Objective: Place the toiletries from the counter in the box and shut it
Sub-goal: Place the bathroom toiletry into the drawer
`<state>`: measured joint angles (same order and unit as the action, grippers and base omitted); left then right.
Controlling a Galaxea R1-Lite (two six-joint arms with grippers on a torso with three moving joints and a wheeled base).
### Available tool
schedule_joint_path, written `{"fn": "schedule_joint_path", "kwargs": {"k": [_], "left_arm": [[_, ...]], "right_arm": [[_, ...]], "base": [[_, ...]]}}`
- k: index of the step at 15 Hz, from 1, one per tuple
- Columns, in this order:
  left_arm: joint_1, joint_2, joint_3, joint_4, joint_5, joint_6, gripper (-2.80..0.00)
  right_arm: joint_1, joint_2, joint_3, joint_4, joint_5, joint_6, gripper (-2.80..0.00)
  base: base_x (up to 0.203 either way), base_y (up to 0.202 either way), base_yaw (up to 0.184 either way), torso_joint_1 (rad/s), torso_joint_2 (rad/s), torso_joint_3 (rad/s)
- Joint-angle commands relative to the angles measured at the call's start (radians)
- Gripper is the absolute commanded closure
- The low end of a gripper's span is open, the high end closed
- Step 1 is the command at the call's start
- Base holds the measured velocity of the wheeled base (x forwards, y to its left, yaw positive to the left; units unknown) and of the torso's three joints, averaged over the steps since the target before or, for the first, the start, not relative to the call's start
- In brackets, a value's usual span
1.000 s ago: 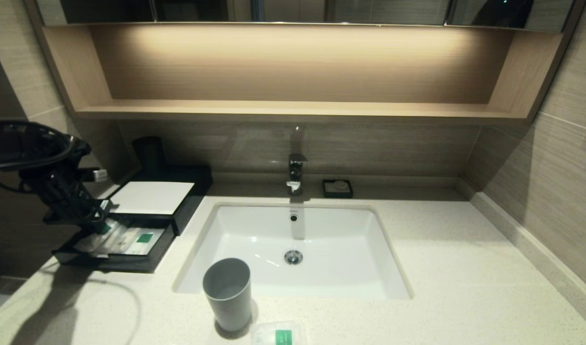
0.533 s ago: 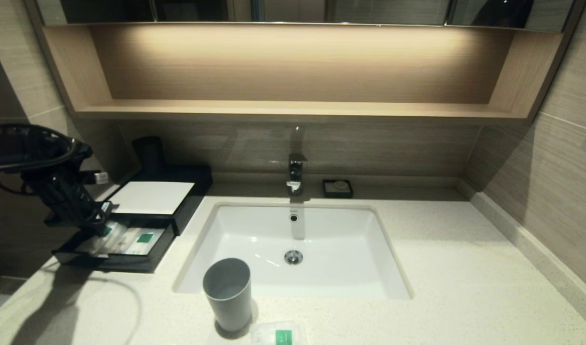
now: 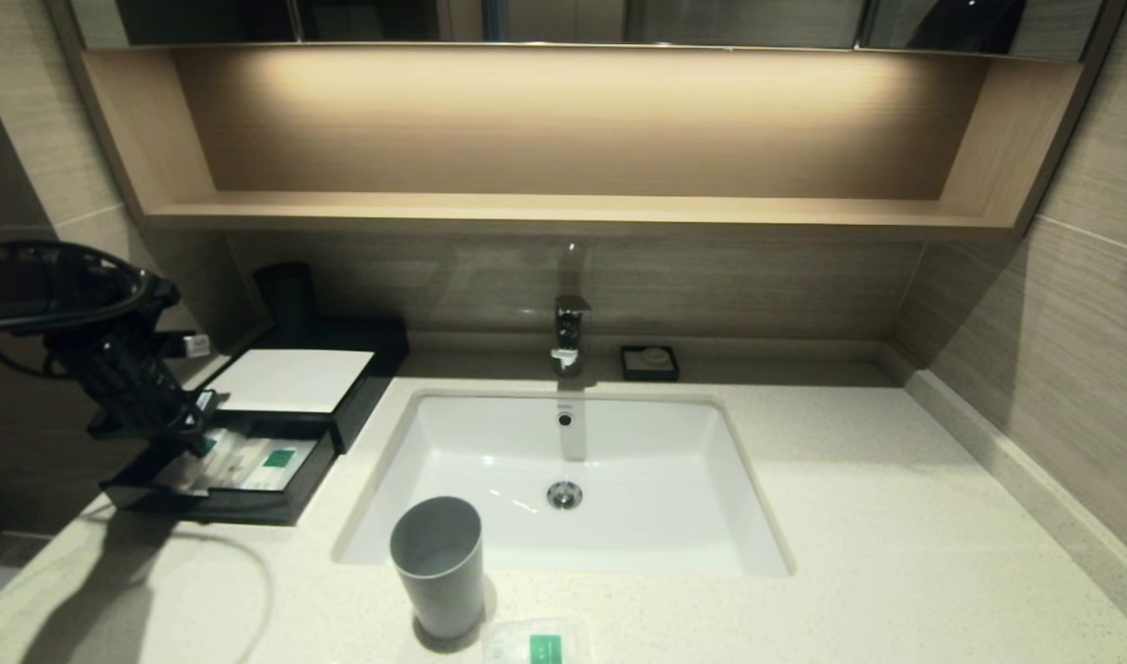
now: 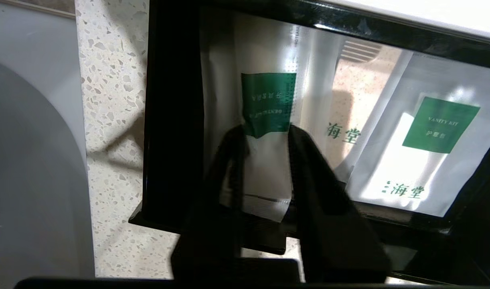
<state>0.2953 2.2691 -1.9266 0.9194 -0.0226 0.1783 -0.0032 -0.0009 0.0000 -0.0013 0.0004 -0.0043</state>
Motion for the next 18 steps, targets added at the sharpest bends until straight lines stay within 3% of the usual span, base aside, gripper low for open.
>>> {"fn": "schedule_joint_path", "kwargs": {"k": [1, 8, 18], "left_arm": [[-0.001, -0.007, 0.0, 0.003, 0.0, 0.0, -2.8], [-0.008, -0.045, 0.005, 0.011, -0.004, -0.03, -2.8], [-0.019, -0.229, 0.012, 0.092, -0.076, -0.049, -2.8]], "right_arm": [[0.0, 0.001, 0.002, 0.0, 0.0, 0.0, 0.0], [0.0, 0.0, 0.002, 0.0, 0.0, 0.0, 0.0], [0.0, 0.001, 0.002, 0.0, 0.0, 0.0, 0.0]], "base": [[0.0, 0.0, 0.0, 0.0, 0.0, 0.0], [0.0, 0.0, 0.0, 0.0, 0.0, 0.0], [0.0, 0.0, 0.0, 0.0, 0.0, 0.0]]}}
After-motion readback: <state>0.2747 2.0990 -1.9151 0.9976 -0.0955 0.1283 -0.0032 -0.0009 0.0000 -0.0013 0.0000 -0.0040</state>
